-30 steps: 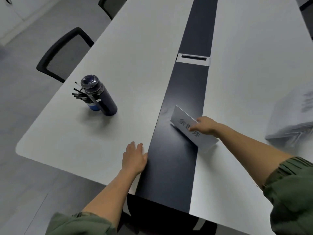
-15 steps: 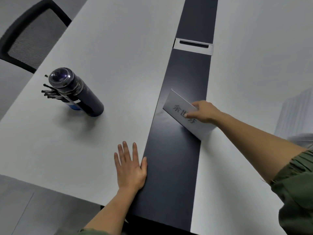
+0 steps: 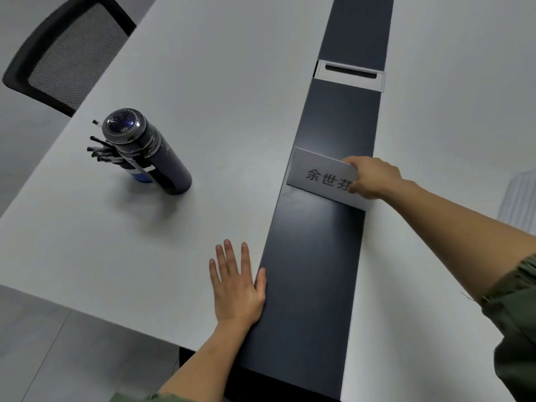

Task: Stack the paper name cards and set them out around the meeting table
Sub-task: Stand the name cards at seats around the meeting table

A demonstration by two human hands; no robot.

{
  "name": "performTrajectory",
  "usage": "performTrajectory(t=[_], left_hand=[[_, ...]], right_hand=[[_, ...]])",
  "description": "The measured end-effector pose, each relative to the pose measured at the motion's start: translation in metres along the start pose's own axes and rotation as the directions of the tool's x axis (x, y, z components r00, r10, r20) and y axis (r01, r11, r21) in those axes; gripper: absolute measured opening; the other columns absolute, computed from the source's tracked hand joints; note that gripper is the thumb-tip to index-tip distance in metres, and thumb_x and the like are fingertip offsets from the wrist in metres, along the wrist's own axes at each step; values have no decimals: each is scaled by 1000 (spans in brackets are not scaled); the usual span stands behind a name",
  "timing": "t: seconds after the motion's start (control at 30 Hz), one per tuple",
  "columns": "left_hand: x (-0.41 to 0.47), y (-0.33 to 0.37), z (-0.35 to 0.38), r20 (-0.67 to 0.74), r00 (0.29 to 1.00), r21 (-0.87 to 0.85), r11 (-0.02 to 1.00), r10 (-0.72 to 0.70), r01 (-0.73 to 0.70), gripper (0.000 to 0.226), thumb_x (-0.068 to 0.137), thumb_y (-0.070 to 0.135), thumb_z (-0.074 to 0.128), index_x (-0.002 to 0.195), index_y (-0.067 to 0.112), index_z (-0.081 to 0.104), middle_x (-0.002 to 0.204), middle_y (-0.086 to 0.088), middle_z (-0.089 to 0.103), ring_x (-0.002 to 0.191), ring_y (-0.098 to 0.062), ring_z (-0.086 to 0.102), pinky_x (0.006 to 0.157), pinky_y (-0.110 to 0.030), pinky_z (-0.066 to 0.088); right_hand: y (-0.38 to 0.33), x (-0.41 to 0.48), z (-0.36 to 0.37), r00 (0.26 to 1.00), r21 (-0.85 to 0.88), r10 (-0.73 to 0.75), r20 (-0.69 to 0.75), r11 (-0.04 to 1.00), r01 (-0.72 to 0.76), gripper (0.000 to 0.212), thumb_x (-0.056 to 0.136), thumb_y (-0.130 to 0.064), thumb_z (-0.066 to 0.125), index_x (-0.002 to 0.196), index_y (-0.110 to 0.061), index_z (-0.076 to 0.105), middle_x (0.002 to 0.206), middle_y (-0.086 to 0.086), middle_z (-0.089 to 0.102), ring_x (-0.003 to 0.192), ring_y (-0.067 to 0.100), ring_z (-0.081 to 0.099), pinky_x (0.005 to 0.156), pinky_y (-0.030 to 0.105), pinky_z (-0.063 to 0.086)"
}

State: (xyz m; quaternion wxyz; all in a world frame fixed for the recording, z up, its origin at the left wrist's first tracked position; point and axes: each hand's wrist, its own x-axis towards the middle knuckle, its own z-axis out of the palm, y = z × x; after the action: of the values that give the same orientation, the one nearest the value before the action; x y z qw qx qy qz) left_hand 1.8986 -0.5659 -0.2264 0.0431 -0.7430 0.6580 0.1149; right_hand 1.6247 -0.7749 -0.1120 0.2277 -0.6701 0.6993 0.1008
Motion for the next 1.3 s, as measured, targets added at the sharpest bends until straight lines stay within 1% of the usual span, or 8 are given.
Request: performTrajectory(t=[0.23, 0.37, 0.5, 0.63, 0.73, 0.83, 0.93, 1.3], left_hand=[[0, -1, 1, 15, 1000, -11, 1000, -3, 3, 72, 97, 56, 5, 152, 13, 23, 159, -21, 17, 148, -37, 12, 118, -51, 9], [0, -2, 0, 35, 999, -7, 1000, -2, 3, 71, 97, 57, 6, 152, 14, 22, 159, -20, 18, 148, -36, 12, 118, -50, 7], [2, -3, 0, 22, 1000, 0, 1000, -5, 5, 70, 96, 56, 14, 152, 15, 25, 159, -20, 19, 148, -36, 13, 119, -48, 2], [0, -2, -4, 76, 997, -7, 1000, -7, 8, 72, 95, 58, 7, 155, 19, 3, 162, -17, -4, 150, -33, -7, 119, -47, -9], [4, -4, -17, 159, 987, 7, 1000, 28, -29, 71, 98, 58, 12, 155, 19, -6, 161, -18, -12, 148, -34, -13, 120, -48, -5], [4, -4, -42, 286, 956, 44, 996, 67, -83, 68, 98, 51, 31, 153, 14, 13, 160, -22, 6, 147, -38, 8, 116, -49, 17], [-25, 8, -65, 340, 931, 7, 990, 131, -141, 48, 96, 40, 41, 135, 12, 42, 138, -17, 41, 125, -35, 42, 99, -43, 39], [-165, 82, -117, 427, 824, -164, 928, 373, -335, 43, 97, 35, 46, 136, 16, 49, 137, -11, 54, 120, -28, 54, 99, -35, 44]], right_hand=[[-1, 11, -1, 1000, -49, -8, 19, 999, 9, 55, 86, -19, 68, 134, -36, 47, 120, 1, 62, 104, 26, 57, 72, 32, 41], [0, 9, -4, 1000, -122, -16, 25, 992, 19, 69, 84, -32, 72, 143, -36, 35, 129, 5, 57, 114, 30, 54, 88, 41, 40], [11, -16, 0, 991, -128, -2, -137, 992, -16, 87, 80, -45, 74, 151, -30, 24, 142, 12, 46, 124, 34, 47, 95, 47, 41], [34, -68, 18, 970, -25, 58, -237, 997, -66, 77, 84, -39, 68, 149, -27, 29, 139, 12, 48, 119, 34, 49, 91, 46, 46], [54, -114, 41, 967, 19, 125, -220, 992, -123, 70, 88, -38, 64, 149, -27, 30, 142, 10, 47, 122, 32, 49, 93, 46, 48], [72, -165, 58, 962, 75, 205, -178, 978, -195, 67, 90, -37, 61, 148, -26, 31, 142, 10, 47, 124, 32, 48, 93, 44, 46], [84, -216, 69, 952, 131, 269, -143, 959, -251, 65, 90, -38, 60, 148, -25, 32, 141, 10, 47, 124, 32, 48, 91, 41, 46], [122, -391, 90, 924, 303, 382, -8, 882, -362, 52, 92, -40, 60, 140, -24, 46, 139, 1, 54, 121, 22, 54, 91, 35, 45]])
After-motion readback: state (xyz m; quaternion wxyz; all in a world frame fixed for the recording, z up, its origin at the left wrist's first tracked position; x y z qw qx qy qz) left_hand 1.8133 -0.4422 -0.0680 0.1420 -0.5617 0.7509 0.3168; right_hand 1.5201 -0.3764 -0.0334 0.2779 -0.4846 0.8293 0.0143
